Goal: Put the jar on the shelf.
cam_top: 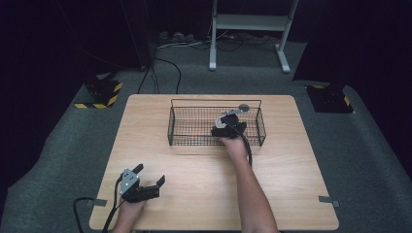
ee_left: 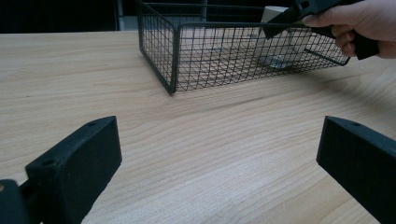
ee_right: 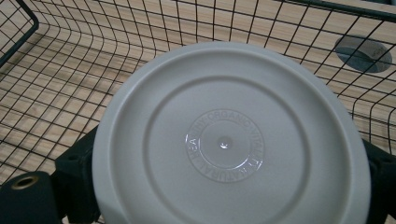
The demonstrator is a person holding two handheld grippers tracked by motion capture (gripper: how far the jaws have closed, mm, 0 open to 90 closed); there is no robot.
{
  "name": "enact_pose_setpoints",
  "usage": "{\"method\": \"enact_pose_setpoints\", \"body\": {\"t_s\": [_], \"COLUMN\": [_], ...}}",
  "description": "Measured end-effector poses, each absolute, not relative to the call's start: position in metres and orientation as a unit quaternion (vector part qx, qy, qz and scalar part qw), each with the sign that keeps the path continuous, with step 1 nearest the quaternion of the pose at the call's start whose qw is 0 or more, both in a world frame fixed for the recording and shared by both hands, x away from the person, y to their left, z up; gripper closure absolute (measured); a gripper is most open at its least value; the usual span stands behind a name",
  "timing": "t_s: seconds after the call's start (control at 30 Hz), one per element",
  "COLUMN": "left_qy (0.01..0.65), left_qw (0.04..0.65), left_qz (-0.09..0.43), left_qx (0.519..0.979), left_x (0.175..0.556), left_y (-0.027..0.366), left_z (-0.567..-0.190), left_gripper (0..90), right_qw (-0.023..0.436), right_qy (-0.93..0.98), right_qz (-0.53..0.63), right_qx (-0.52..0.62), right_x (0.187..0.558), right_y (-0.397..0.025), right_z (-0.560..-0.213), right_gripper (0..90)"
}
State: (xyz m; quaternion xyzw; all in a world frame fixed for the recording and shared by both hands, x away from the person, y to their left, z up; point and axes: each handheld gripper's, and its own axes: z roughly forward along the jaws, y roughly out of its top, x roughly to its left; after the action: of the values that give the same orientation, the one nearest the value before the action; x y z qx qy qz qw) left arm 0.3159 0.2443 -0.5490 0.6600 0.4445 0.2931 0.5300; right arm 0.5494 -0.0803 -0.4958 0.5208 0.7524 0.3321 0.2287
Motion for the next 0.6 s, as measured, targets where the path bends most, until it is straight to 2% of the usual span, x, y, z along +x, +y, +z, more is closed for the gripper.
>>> {"method": "enact_pose_setpoints", "body": {"t_s": [0.3,0.4,0.6], "left_qy": [0.444,0.445,0.445], "left_qw": [0.53,0.53,0.53], "left_qz": [0.293,0.293,0.294], "left_qx": [0.66,0.659,0.659], "left_x": [0.316,0.3159,0.3159], "left_y": [0.2443,0.2444,0.244], "left_z": [-0.549,-0.549,-0.5491], "left_gripper": [0.3,0.3,0.3], "right_qw": [0.23,0.228,0.219], "right_qy": [0.759,0.747,0.751], "right_qz": [0.332,0.349,0.347], "right_qx": [0.511,0.518,0.518], "right_x": [0.548,0.5469,0.5462], "right_y": [-0.0804,-0.0828,-0.0852], "right_z": [-0.4958,-0.4923,-0.4922], "right_gripper": [8.7,2.6,1.5]}}
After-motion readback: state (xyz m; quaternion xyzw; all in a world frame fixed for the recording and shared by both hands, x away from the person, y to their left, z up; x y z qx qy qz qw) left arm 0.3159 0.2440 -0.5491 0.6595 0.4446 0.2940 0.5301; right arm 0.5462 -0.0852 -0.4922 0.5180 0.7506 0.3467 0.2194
